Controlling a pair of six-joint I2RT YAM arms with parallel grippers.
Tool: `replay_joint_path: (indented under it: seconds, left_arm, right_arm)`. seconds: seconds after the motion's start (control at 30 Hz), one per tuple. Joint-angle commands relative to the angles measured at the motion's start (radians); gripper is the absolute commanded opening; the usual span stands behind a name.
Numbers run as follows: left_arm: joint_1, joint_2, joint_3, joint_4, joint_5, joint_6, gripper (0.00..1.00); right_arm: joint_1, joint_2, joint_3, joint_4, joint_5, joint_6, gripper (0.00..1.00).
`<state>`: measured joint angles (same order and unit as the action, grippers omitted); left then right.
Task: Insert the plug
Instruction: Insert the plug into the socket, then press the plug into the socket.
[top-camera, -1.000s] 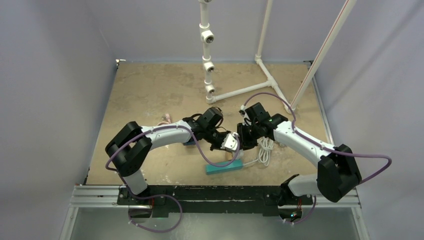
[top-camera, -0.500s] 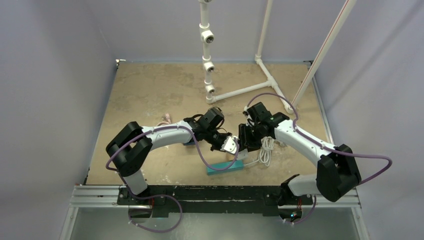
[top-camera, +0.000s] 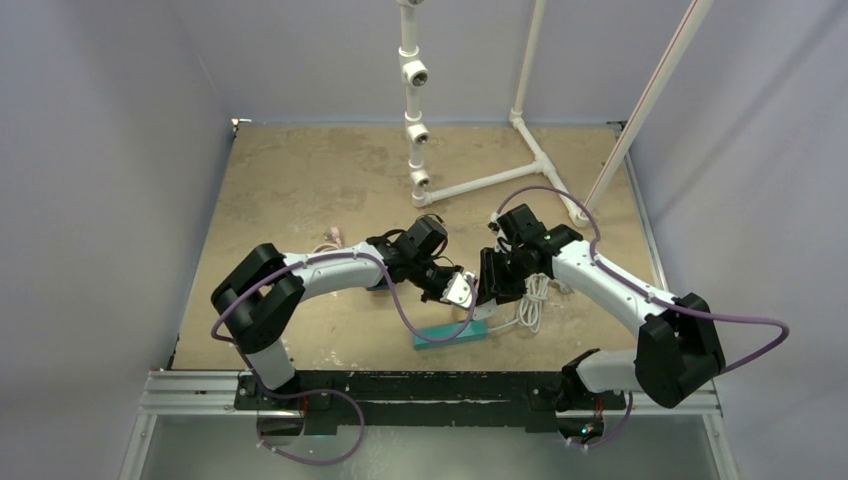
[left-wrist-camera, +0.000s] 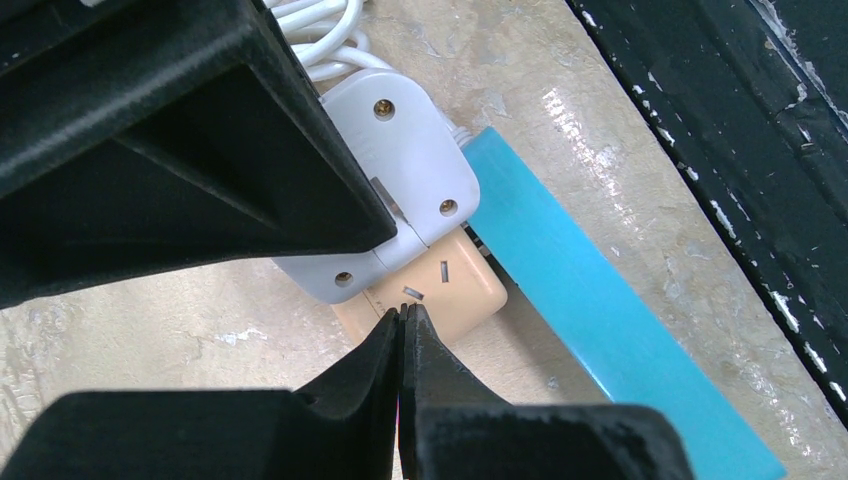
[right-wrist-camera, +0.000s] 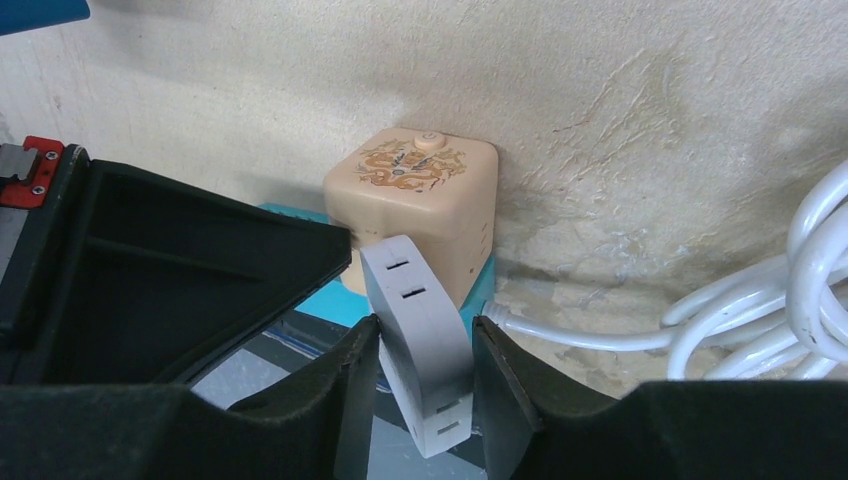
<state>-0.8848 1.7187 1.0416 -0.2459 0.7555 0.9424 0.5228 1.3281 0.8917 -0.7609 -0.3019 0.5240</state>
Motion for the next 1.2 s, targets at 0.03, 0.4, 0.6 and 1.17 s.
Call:
replay_joint_path:
  seconds: [0.03, 0.4, 0.6, 1.17]
  left_arm:
    - [-0.003, 0.022, -0.051, -0.071, -0.057, -0.010, 0.00]
    - [-0.003, 0.010, -0.063, -0.058, -0.071, -0.015, 0.00]
    - [-0.002, 0.008, -0.062, -0.055, -0.069, -0.018, 0.00]
    - [0.000, 0.001, -0.060, -0.073, -0.056, -0.004, 0.00]
  right_arm:
    - [-0.007, -0.025, 0.035, -0.032, -0.009, -0.010, 0.40]
    - [-0.007, -0.024, 0.026, -0.050, -0.036, -0.019, 0.26]
    - [-0.007, -0.015, 0.017, -0.057, -0.004, -0.020, 0.05]
    - [-0.005, 0.080, 0.040, -0.104, 0.107, -0.059, 0.00]
